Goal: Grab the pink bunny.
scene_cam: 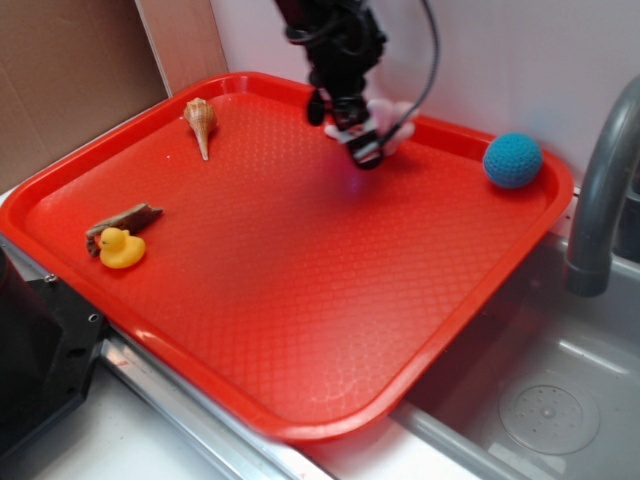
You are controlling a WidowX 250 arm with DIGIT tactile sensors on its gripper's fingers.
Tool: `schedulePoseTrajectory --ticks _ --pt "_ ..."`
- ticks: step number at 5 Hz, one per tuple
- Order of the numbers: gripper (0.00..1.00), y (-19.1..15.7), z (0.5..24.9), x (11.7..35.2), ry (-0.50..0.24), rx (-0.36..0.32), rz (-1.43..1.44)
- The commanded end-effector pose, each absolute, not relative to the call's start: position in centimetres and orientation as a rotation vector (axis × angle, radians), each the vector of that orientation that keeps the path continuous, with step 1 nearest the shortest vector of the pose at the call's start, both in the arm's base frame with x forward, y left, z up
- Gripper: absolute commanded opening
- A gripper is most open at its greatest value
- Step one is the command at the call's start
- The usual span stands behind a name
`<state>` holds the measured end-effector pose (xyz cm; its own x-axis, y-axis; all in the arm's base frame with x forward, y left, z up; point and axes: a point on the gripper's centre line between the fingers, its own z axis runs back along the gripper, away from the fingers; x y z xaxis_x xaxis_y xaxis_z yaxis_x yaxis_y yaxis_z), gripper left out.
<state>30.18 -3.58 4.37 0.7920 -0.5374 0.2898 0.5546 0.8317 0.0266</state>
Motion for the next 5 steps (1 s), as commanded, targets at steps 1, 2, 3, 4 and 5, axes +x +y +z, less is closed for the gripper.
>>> schedulePoseTrajectory --ticks 1,2,3,4,5 --pt "0.00 -5.5 13.5 25.1 -0.434 -0.004 -0.576" --pt "1.00 -3.9 14.1 27.2 -0.399 -0.045 -0.357" --pt "1.00 -3.1 13.8 29.6 -0.357 -0.068 -0.094" --pt "1.00 -1.9 13.0 31.8 -0.316 -0.166 0.185" --pt "1.00 -1.7 10.4 33.3 -0.236 -0.165 0.448"
